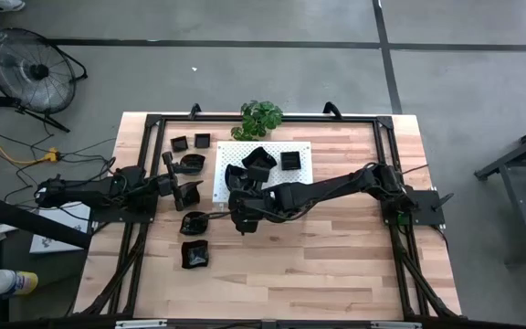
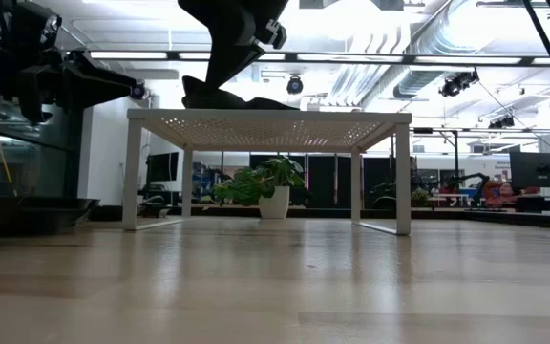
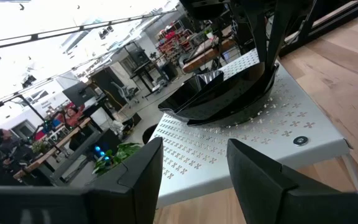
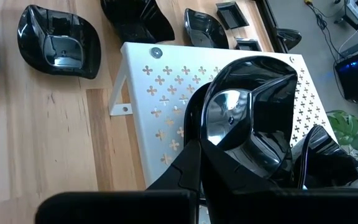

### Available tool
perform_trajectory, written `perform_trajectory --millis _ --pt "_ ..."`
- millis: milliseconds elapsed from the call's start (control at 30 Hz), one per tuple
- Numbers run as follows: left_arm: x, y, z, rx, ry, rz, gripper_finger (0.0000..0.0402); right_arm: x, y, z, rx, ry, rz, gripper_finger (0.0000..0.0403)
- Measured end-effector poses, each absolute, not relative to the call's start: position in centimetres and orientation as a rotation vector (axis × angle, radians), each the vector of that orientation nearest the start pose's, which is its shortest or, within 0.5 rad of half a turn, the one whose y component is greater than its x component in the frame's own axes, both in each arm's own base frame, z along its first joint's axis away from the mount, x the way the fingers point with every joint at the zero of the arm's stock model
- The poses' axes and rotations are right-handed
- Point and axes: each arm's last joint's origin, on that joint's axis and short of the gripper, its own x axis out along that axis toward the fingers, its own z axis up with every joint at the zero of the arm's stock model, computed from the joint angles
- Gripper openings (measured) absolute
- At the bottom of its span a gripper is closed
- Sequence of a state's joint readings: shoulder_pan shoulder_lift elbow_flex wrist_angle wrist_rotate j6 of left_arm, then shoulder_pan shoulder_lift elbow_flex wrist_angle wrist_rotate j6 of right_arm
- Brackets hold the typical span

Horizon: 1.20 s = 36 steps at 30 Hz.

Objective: Pick & Place Mini shaped plates
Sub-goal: Stack the leaf shaped plate on top of the leaf shaped plates on the shelf, then stack the distorted square plate on top of the distorted square plates on the shelf

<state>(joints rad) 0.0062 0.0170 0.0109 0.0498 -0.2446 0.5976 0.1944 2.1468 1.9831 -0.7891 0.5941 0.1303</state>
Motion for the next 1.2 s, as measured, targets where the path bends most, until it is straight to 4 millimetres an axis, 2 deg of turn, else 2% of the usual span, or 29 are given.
perform_trajectory --millis 767,1200 --pt "9.71 0.76 17.07 0.589 0.033 0.256 0.0175 45.88 7.38 27.43 -0.251 0.865 -0.423 0.0002" --pt "9.71 0.76 17.07 0.589 0.033 0.256 0.0175 45.88 7.41 27.41 -0.249 0.867 -0.418 0.0099"
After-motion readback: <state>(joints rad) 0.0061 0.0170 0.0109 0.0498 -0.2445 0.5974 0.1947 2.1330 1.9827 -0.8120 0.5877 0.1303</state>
